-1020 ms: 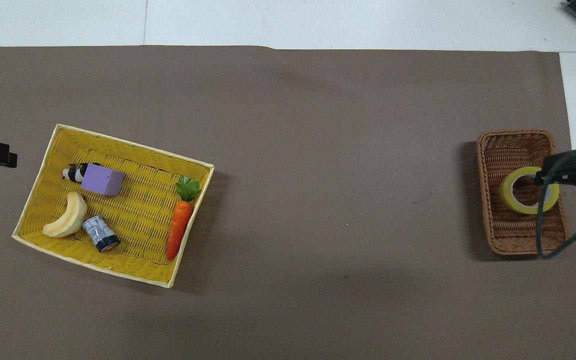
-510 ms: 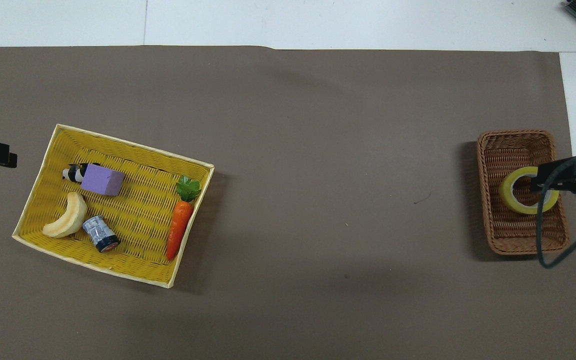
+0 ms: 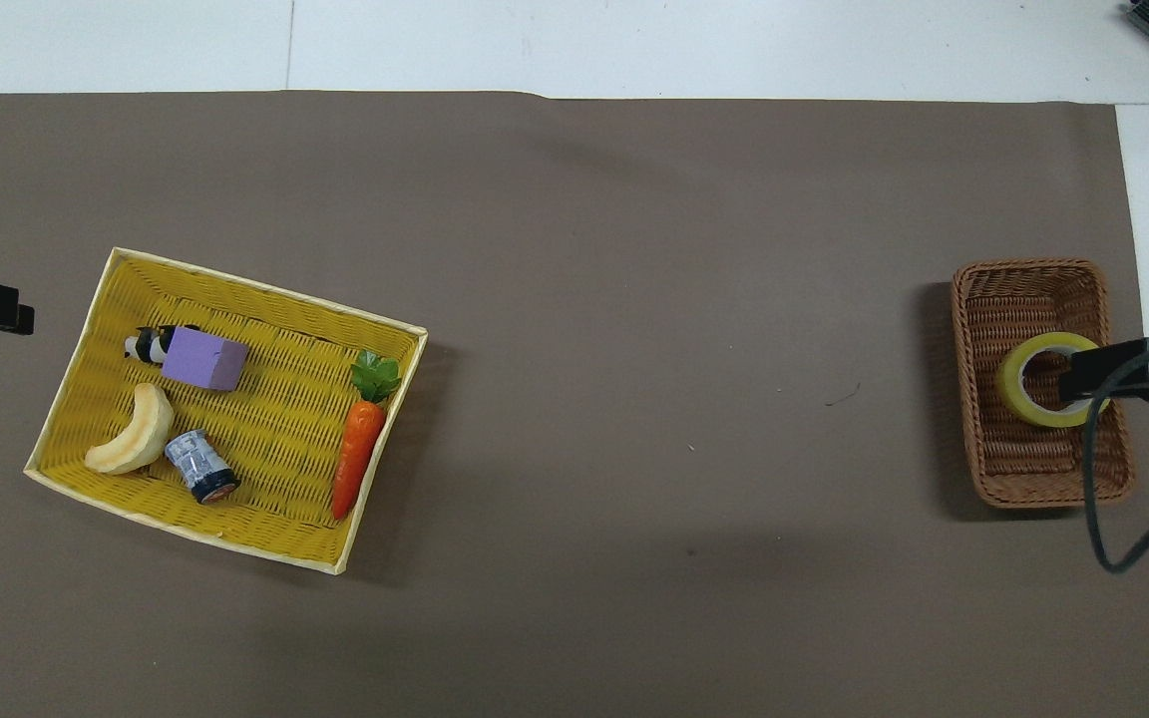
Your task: Move tape to another basket
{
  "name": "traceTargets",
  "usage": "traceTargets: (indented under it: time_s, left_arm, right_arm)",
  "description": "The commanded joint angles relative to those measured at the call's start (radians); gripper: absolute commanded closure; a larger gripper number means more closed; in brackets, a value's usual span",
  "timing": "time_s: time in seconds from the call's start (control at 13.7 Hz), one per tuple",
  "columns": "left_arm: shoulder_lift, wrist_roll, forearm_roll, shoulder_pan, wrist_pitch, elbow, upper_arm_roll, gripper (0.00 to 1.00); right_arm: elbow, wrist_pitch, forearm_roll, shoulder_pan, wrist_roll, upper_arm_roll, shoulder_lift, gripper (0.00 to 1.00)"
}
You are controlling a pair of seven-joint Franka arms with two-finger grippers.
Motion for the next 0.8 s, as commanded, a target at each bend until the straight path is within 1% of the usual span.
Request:
traceTargets:
  time_s: [0.0, 0.15, 0.36, 0.73]
  left_arm:
    - [-0.002, -0.014, 0.013, -0.007, -0.021, 0.016, 0.002, 0.00]
    - [-0.002, -0.011, 0.013, -0.007, -0.020, 0.016, 0.002, 0.00]
    - [-0.001, -0.010, 0.013, -0.009, -0.014, 0.016, 0.002, 0.00]
    - [-0.002, -0.008, 0.010, -0.007, -0.007, 0.017, 0.000, 0.00]
  right_arm:
    - [-0.033, 0.017, -0.021, 0.001, -0.050, 0.007, -0.028, 0.00]
    - [-0.034, 0.017, -0.020, 0.000, -0.046, 0.008, -0.028, 0.00]
    - [-0.036, 0.017, -0.016, 0.001, 0.023, 0.013, -0.030, 0.00]
    - [-0.034, 0.021, -0.019, 0.000, -0.007, 0.013, -0.027, 0.00]
